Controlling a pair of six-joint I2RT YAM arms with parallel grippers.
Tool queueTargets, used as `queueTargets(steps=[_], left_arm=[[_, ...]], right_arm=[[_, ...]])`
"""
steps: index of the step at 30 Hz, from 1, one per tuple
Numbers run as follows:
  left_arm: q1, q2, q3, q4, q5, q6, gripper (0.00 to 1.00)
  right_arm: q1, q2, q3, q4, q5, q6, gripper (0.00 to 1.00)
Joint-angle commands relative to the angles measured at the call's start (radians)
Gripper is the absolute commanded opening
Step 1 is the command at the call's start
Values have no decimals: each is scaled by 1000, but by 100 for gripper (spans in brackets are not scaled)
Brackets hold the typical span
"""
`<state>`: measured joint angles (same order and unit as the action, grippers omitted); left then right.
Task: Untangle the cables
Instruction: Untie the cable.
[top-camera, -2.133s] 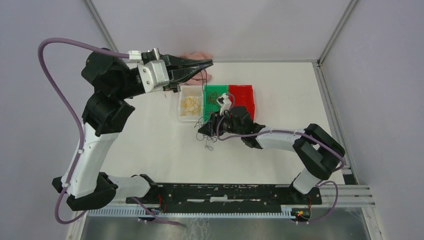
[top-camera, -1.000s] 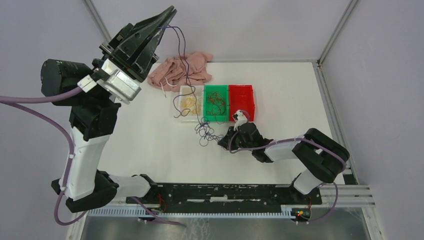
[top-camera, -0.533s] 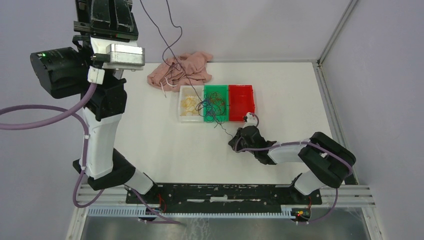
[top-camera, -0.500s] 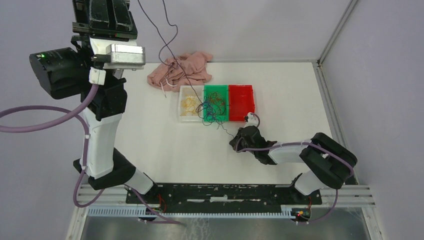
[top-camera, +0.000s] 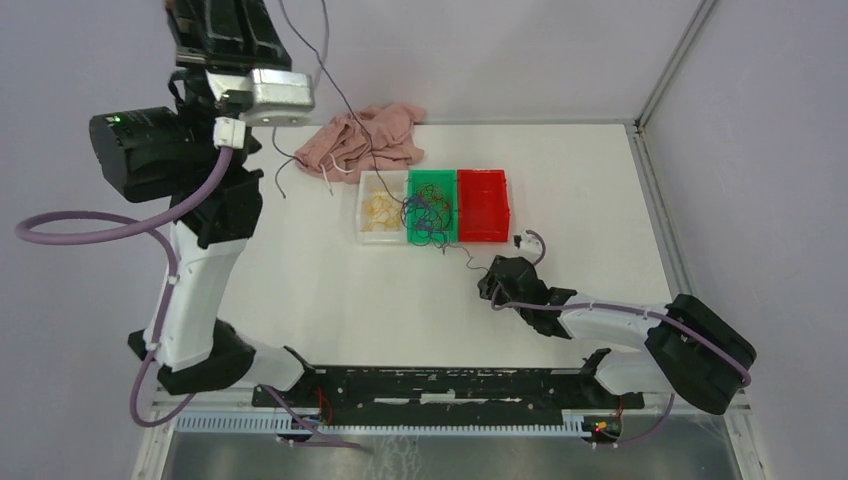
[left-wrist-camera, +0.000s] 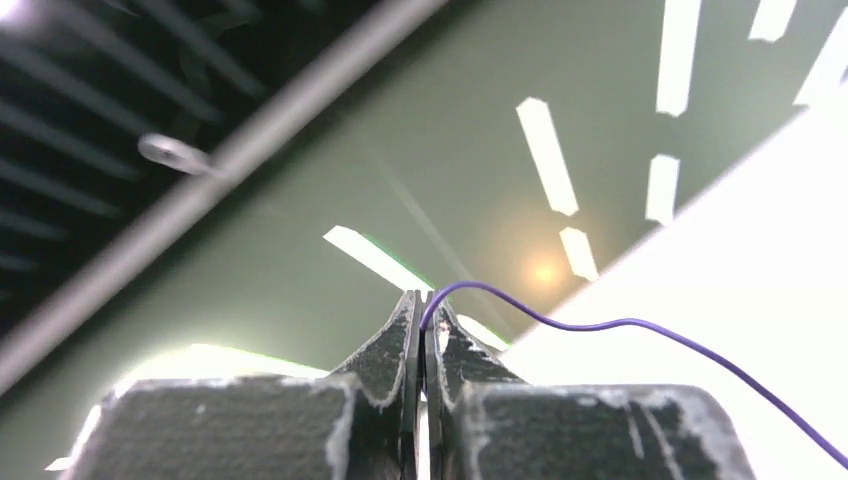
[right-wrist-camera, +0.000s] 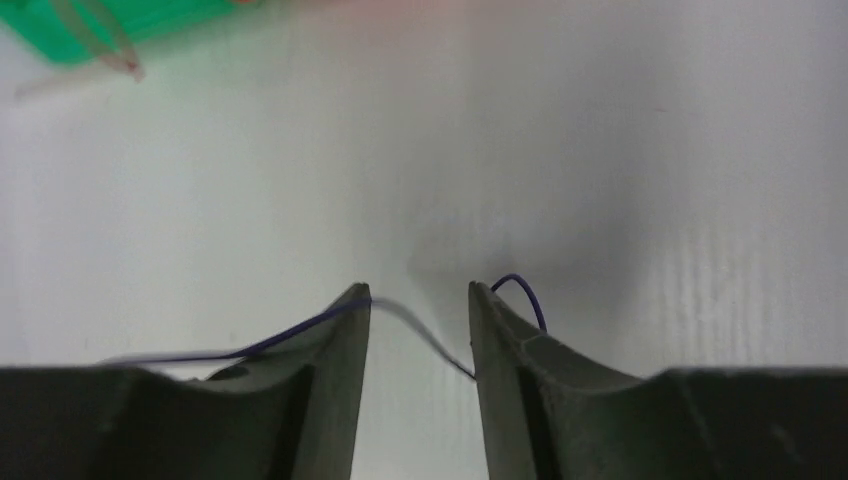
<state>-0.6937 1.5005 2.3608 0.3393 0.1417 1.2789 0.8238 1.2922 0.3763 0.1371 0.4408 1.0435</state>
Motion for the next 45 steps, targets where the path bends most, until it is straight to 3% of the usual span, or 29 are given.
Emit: queueTargets(steps=[1,5,10,15,20,24,29,35,41,45], left_arm=[[-4,-208,-345,-123,25,-302,3],[-4,-314,-573,-181,186,-427,3],[-4,-379,-698,-264,288,-492,3],[-4,-399,-742,-283,309,-528,3],[-5,-405,-736,-299,332,-545,3],[-4,-406,-731,-305,334,-548,3],[-4,-404,-717,-306,341,-552,3],[-4,-400,-699,-306,348,-554,3],[-3,-398,-670,-306,364,-544,3],[-4,-390,-643,-293,372,-540,3]], right_arm=[[0,-71,85,68,-329,-360,54],[0,-205,155,45,-437,-478,74],[0,-285,242,16,-573,-561,88],[0,-274,317,43,-602,-596,91],[0,-149,469,100,-661,-606,90],[0,-30,571,200,-805,-591,86],[0,127,677,269,-870,-551,78],[0,272,743,380,-902,-451,59],[0,342,673,467,-866,-391,45],[0,403,602,562,-859,-325,30]])
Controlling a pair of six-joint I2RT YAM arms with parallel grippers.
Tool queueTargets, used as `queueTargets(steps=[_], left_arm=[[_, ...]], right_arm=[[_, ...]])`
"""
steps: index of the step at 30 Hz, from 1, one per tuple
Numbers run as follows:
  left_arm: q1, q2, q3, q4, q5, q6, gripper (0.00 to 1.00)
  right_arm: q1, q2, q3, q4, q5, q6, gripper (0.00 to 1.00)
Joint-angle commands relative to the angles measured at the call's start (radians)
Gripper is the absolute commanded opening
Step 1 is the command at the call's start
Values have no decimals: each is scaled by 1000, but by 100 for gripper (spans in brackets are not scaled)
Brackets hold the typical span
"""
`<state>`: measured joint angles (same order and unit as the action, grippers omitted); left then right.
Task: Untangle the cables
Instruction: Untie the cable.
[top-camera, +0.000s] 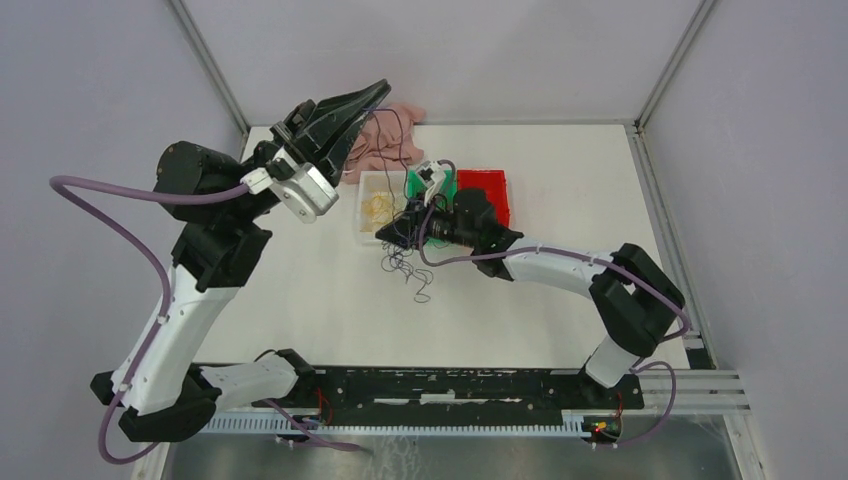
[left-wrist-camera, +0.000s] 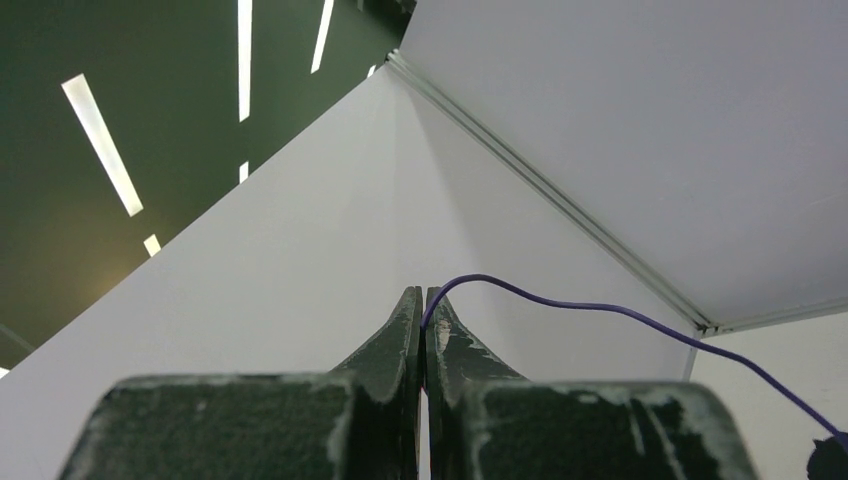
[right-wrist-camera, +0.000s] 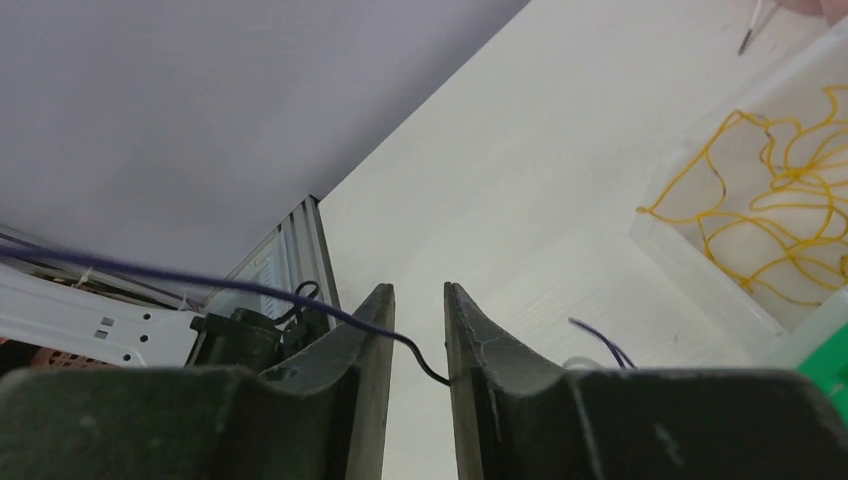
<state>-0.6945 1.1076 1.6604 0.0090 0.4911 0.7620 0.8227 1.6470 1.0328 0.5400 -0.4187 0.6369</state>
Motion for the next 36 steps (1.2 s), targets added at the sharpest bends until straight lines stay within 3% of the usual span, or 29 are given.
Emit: queueTargets(steps=[1,6,12,26,36], left_arm=[[-3,7,67,42,23,-22,3],[-2,21,114,45,22,-9,3],[-4,43,173,58,20,30,3],[-3,142,395,143,8,38,3],[-3,143,418,142,1,53,3]], right_arm=[[1,64,-72,186,2,97,27],[1,118,-148,276,17,155,23],[2,120,-197,254,43,133,24],[1,153,-285,234,115,115,33],[0,155,-354,280,177,148,22]])
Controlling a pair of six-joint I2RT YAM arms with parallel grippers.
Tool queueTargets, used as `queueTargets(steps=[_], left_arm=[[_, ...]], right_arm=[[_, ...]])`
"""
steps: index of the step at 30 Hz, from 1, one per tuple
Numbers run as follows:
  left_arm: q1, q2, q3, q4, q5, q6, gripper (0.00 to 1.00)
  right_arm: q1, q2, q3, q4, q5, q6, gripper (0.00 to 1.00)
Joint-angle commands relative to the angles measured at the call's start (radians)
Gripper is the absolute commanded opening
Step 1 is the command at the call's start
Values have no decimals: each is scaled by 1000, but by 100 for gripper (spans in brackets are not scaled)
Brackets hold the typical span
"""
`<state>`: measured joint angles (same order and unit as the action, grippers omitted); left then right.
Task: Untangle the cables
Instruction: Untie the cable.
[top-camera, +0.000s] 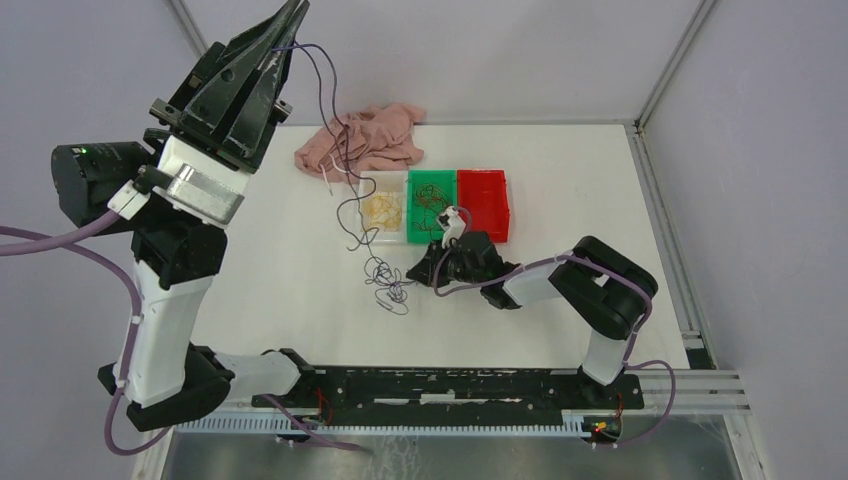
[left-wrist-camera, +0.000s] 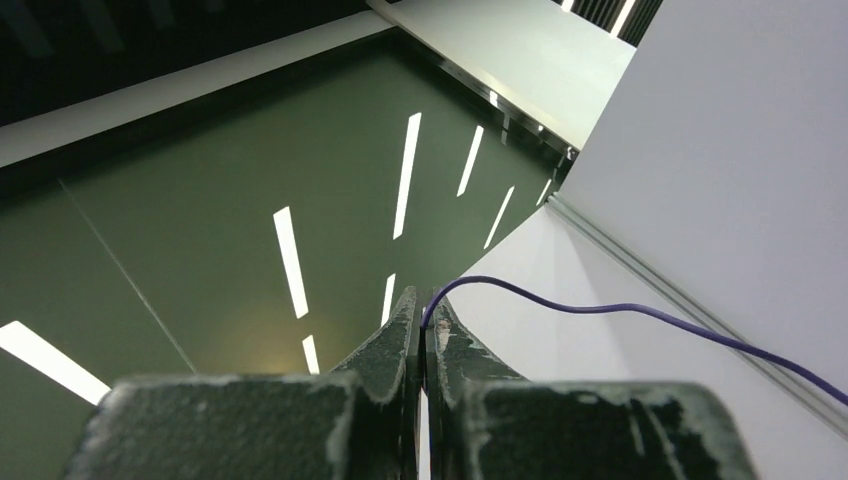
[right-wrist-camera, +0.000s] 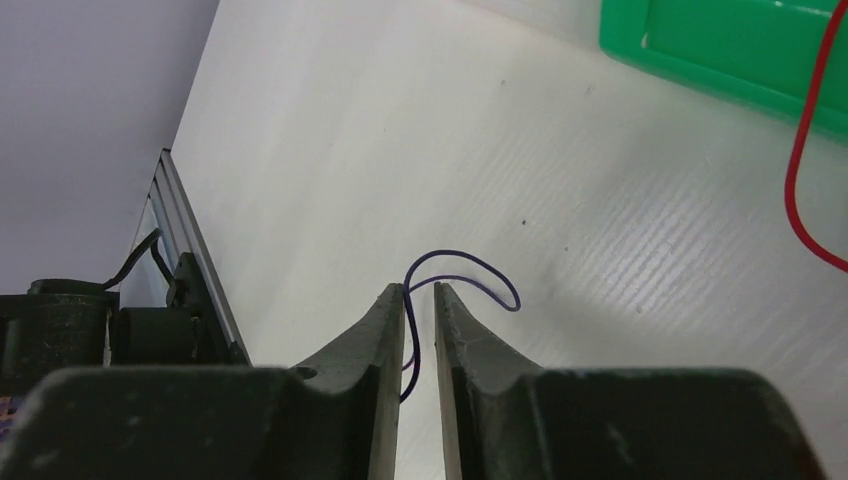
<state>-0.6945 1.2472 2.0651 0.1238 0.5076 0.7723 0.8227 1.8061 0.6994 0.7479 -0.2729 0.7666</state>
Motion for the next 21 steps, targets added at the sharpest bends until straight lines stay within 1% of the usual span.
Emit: queueTargets(steps=[1,4,10,11,12,13,14,15,17,18,21], left_arm=[[-3,2,13,27,-13,51,3],[-3,9,30,35,-12,82,3],[-3,30,68,105,-33,168,3],[-3,31,72,101,-42,166,3],[-4,28,69,85,-45,166,3],[-4,21,55,68,-47,166,3],[-3,8,26,59,-45,162,3],[-3,-8,-12,56,-38,159,3],[-3,-43,-90,43,-16,161,3],[-3,-57,-123,38,-7,160,3],[-2,-85,-191,19,12,148,3]], right_arm=[[1,-6,-30,73,35,18,17],[1,-13,-64,78,58,19,2],[1,-40,-162,83,163,9,0],[1,-64,-185,72,183,-7,2],[2,-92,-195,56,189,-17,8],[1,-130,-206,39,190,-29,19],[1,-171,-210,29,157,-45,31],[1,-214,-206,6,128,-62,39],[2,-310,-172,-76,74,-97,52],[3,-359,-152,-119,53,-117,55],[3,-478,-96,-199,-18,-165,60]])
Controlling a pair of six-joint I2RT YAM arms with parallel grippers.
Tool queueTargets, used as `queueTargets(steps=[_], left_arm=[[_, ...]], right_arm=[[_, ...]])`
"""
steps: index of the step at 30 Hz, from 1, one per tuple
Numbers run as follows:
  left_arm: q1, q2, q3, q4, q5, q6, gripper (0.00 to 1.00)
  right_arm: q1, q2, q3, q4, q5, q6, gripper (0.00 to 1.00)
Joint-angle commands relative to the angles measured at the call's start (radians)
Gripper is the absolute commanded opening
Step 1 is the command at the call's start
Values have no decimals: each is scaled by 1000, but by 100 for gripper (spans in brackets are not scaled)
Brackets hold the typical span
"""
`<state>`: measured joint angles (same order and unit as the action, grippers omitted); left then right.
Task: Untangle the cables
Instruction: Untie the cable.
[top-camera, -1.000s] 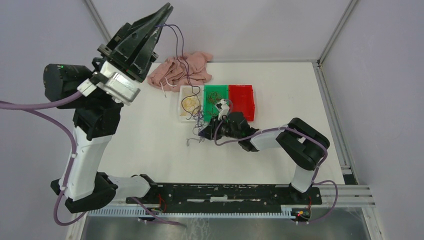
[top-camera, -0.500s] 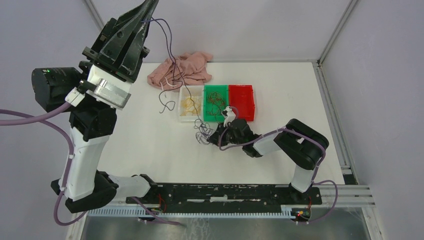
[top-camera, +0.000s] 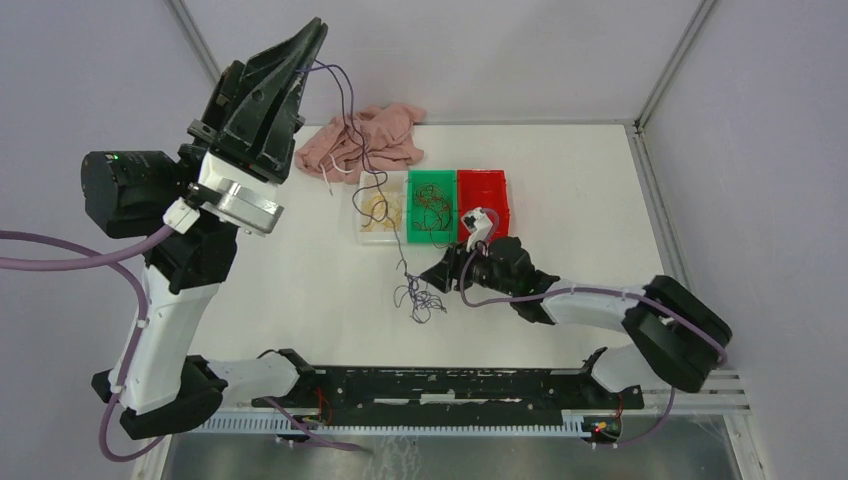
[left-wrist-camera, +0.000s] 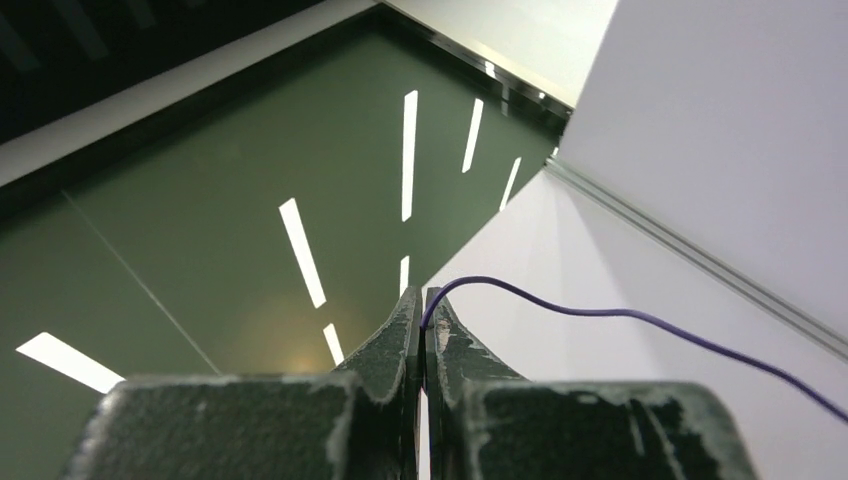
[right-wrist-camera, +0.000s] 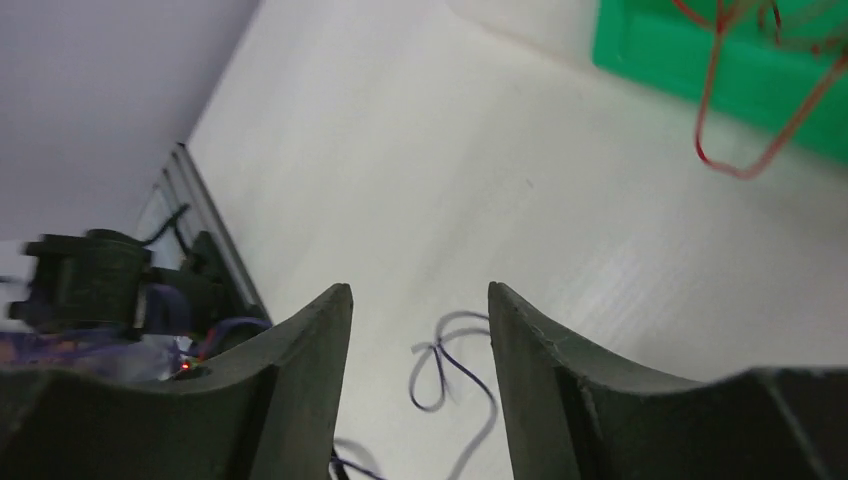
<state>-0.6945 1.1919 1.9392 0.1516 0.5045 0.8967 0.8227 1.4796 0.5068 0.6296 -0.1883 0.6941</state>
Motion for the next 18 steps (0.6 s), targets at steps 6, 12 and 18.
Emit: queueTargets(steps=[6,12,18], left_arm=[[-3,-37,-101,-21,16,10,3],[-3,-32,-84,-25,13,8,3],[-3,-32,-78,-29,15,7,3]], right_arm=[[3,-191,198,-133,-220,-99,64],[3,-116,269,-101,-248,-70,63],[12,-32,323,-60,-275,-38,63]])
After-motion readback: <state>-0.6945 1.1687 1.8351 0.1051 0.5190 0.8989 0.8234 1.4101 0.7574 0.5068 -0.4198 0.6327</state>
